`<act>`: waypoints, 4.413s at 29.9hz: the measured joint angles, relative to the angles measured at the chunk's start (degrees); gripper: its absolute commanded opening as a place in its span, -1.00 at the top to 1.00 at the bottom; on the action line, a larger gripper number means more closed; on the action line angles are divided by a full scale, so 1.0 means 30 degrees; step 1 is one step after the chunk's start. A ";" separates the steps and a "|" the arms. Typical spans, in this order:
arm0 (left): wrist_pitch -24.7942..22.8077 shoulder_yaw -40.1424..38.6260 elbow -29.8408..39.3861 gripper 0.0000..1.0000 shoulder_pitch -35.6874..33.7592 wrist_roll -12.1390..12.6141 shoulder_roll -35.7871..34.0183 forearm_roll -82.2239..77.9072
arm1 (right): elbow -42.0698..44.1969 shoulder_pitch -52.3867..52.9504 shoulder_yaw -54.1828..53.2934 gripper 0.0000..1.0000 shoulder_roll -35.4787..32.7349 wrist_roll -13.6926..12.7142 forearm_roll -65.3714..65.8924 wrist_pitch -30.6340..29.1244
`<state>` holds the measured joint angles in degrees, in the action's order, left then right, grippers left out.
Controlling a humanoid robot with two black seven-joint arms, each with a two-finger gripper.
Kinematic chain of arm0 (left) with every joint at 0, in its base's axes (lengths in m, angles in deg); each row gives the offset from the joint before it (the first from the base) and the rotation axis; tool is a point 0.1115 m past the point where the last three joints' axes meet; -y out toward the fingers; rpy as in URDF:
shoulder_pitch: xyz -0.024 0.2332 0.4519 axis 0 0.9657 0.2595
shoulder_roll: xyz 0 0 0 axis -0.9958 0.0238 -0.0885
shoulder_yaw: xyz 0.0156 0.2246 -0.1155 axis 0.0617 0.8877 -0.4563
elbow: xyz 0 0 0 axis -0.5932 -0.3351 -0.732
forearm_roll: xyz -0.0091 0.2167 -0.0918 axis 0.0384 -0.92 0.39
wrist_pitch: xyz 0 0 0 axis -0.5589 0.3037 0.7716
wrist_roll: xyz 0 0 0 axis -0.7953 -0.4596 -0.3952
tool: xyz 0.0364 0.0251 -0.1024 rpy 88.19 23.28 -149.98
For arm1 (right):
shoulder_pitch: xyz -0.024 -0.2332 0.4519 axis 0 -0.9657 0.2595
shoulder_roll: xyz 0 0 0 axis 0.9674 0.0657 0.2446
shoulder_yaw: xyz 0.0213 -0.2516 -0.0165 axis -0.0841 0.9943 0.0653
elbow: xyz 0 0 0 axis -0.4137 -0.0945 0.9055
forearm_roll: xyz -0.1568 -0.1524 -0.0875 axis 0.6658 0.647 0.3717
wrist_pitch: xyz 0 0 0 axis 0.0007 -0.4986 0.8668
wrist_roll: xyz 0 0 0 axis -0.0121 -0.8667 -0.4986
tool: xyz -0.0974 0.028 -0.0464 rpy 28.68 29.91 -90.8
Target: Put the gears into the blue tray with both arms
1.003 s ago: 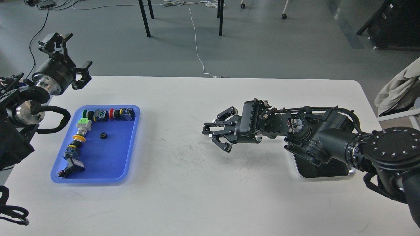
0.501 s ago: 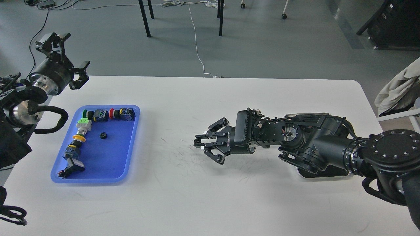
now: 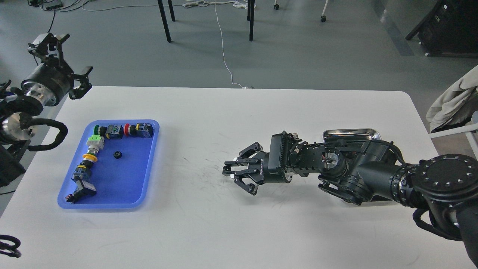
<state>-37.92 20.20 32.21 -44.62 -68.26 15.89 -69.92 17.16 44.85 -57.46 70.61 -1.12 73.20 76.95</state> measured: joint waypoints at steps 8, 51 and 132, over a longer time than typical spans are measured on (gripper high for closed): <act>-0.0002 -0.0003 0.0114 -0.97 0.0019 -0.0016 -0.0454 0.0007 | -0.0067 -0.0069 -0.0057 -0.40 -0.0001 0.0000 -0.0122 0.0000; 0.0761 0.1730 0.8348 -0.97 0.0399 0.0173 -0.3028 -0.7794 | 0.1673 0.2866 -0.1927 -0.89 -0.4552 -0.2196 -2.6874 -0.3547; 0.2495 0.6323 2.0290 -0.94 0.0882 -0.1740 -0.1714 -3.5608 | 0.1495 -0.0984 -1.3296 -0.94 -0.5697 -0.5004 -3.1127 -0.6262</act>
<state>-30.43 39.17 93.08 -41.98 -73.48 10.74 -176.74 21.65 41.90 -97.35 53.52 -16.13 -20.18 58.17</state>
